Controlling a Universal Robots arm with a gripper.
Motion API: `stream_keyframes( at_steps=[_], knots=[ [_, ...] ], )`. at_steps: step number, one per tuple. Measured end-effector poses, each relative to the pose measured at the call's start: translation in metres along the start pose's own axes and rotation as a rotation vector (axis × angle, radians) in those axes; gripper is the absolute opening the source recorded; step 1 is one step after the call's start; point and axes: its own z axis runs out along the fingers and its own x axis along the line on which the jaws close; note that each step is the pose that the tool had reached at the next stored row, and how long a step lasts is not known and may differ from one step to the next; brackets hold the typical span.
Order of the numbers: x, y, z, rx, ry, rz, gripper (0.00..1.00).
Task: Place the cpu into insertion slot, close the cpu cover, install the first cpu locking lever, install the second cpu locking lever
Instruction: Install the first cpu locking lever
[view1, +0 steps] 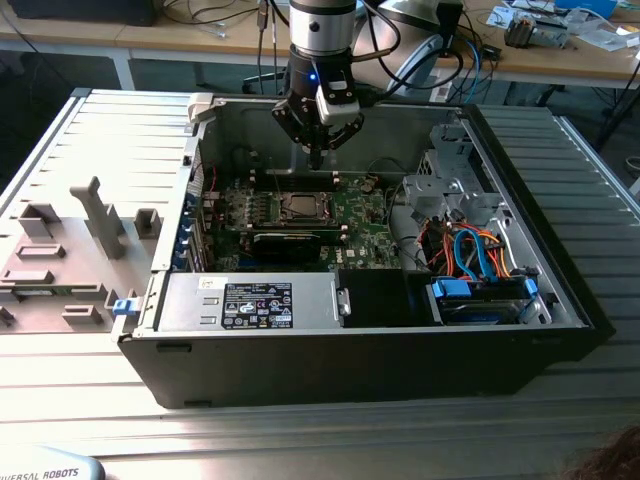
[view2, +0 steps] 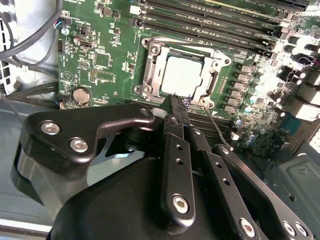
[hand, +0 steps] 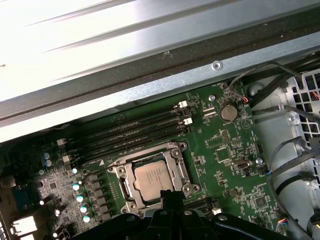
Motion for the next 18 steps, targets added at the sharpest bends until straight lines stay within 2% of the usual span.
stream_keyframes(
  at_steps=[18],
  knots=[
    [0.0000, 0.0000, 0.0000, -0.0006, -0.0002, -0.014, 0.11]
  ],
)
